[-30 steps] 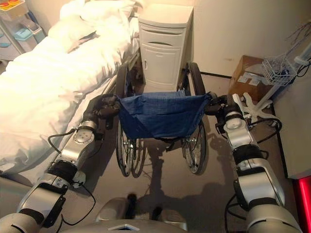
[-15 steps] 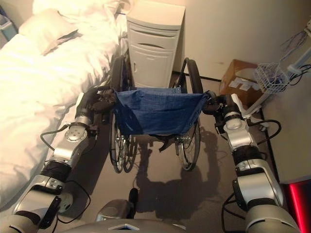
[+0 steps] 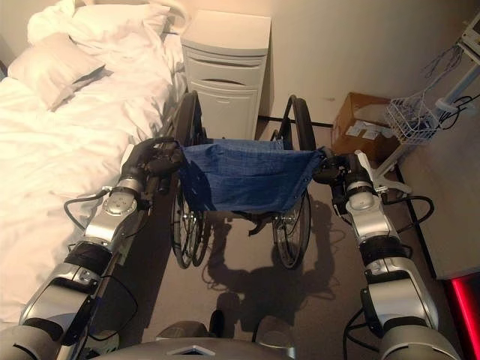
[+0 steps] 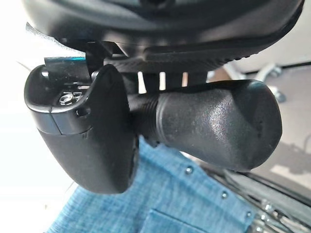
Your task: Push the wheelchair next to the bed
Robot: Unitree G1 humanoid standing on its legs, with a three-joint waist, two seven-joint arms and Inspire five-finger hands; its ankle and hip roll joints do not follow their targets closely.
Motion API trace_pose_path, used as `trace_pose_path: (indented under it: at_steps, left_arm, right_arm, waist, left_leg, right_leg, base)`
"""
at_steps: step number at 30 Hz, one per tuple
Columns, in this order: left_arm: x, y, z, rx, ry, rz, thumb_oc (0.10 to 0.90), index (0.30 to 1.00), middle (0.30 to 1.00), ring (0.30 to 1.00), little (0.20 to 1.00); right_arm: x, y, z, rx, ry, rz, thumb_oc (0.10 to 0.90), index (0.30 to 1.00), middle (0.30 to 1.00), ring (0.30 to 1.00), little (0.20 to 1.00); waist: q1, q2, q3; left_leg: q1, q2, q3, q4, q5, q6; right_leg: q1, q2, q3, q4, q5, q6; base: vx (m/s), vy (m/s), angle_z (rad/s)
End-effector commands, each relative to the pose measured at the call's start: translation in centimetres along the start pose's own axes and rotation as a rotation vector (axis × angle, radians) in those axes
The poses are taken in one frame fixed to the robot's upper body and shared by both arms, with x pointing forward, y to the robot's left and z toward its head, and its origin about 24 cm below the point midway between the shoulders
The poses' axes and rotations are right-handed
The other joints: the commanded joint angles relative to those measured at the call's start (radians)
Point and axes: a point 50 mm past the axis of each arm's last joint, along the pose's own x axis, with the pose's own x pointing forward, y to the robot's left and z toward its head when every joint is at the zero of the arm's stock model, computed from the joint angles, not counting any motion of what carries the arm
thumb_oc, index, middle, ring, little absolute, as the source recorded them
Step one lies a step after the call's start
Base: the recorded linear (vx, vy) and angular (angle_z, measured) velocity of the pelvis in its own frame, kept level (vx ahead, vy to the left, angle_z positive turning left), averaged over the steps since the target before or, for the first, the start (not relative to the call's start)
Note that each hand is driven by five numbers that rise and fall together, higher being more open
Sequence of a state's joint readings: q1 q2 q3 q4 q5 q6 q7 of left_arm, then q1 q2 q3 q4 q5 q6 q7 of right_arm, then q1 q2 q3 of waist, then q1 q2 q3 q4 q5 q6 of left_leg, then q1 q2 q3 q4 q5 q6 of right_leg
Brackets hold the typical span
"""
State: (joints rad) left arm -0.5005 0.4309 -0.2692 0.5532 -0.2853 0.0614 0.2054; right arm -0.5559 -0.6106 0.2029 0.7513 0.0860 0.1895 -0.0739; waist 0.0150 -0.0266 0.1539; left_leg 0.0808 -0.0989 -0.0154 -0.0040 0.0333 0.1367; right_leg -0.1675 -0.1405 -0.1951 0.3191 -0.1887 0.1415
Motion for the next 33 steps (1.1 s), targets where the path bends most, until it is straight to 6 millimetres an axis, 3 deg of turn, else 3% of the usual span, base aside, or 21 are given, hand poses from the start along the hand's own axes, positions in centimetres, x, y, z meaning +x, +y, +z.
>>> trace_pose_path:
  at_steps: [1, 2, 3, 14, 29, 33]
  left_arm:
    - [-0.8, 3.5, -2.0, 0.072, 0.055, 0.16, 0.8, 0.9, 0.9, 0.9, 0.9]
    - [-0.9, 3.4, -2.1, 0.069, 0.057, 0.156, 0.8, 0.9, 0.9, 0.9, 0.9]
    - [-1.1, 3.3, -2.1, 0.071, 0.05, 0.162, 0.8, 0.9, 0.9, 0.9, 0.9]
    - [-2.9, 3.4, -2.7, 0.076, 0.034, 0.196, 0.8, 0.9, 0.9, 0.9, 0.9]
    - [-3.2, 4.0, -2.4, 0.169, -0.003, 0.275, 0.8, 0.9, 0.9, 0.9, 0.9]
    - [-3.4, 5.7, -0.4, 0.424, -0.132, 0.43, 0.8, 0.9, 0.9, 0.9, 0.9]
  right_arm:
    - [-0.9, 2.8, -2.7, -0.102, 0.039, 0.167, 0.4, 0.3, 0.3, 0.3, 0.3]
    - [-0.9, 2.7, -2.7, -0.097, 0.036, 0.16, 0.4, 0.3, 0.3, 0.3, 0.3]
    - [-1.0, 2.4, -2.9, -0.09, 0.032, 0.151, 0.8, 0.9, 0.9, 0.9, 0.9]
    - [-1.7, 2.5, -3.2, -0.035, -0.009, 0.073, 0.8, 0.9, 0.9, 0.9, 0.9]
    - [-1.9, 1.3, -0.3, -0.126, -0.154, -0.078, 0.8, 0.9, 0.9, 0.9, 0.9]
    - [-2.3, 0.5, 1.6, -0.169, -0.249, -0.226, 0.8, 0.9, 0.9, 0.9, 0.9]
  waist:
    - [0.051, -0.003, 0.028]
    - [0.052, -0.004, 0.024]
    - [0.053, -0.005, 0.017]
    - [0.052, 0.014, -0.001]
    - [0.035, 0.016, 0.007]
    - [0.029, 0.02, 0.011]
  left_leg:
    - [-0.067, 0.014, 0.102, 0.097, -0.102, -0.075]
    - [-0.064, 0.013, 0.101, 0.094, -0.1, -0.076]
    - [-0.057, 0.011, 0.094, 0.089, -0.1, -0.078]
    - [0.015, 0.012, 0.055, 0.044, -0.119, -0.079]
    - [0.038, 0.024, 0.059, 0.047, -0.133, -0.086]
    - [0.04, 0.023, 0.059, 0.045, -0.137, -0.085]
  right_leg:
    - [0.119, 0.024, 0.02, -0.134, 0.234, -0.013]
    - [0.129, 0.026, 0.019, -0.146, 0.231, -0.012]
    - [0.141, 0.027, 0.018, -0.164, 0.229, -0.013]
    - [0.178, 0.046, 0.026, -0.2, 0.197, -0.027]
    - [0.198, 0.062, 0.03, -0.21, 0.175, -0.038]
    - [0.202, 0.067, 0.034, -0.212, 0.167, -0.04]
  base:
    - [0.03, -0.076, 0.4]
    - [0.06, -0.079, 0.27]
    - [0.07, -0.059, -0.05]
    - [0.03, -0.045, 0.02]
    - [0.01, -0.013, 0.02]
    - [0.0, 0.0, 0.0]
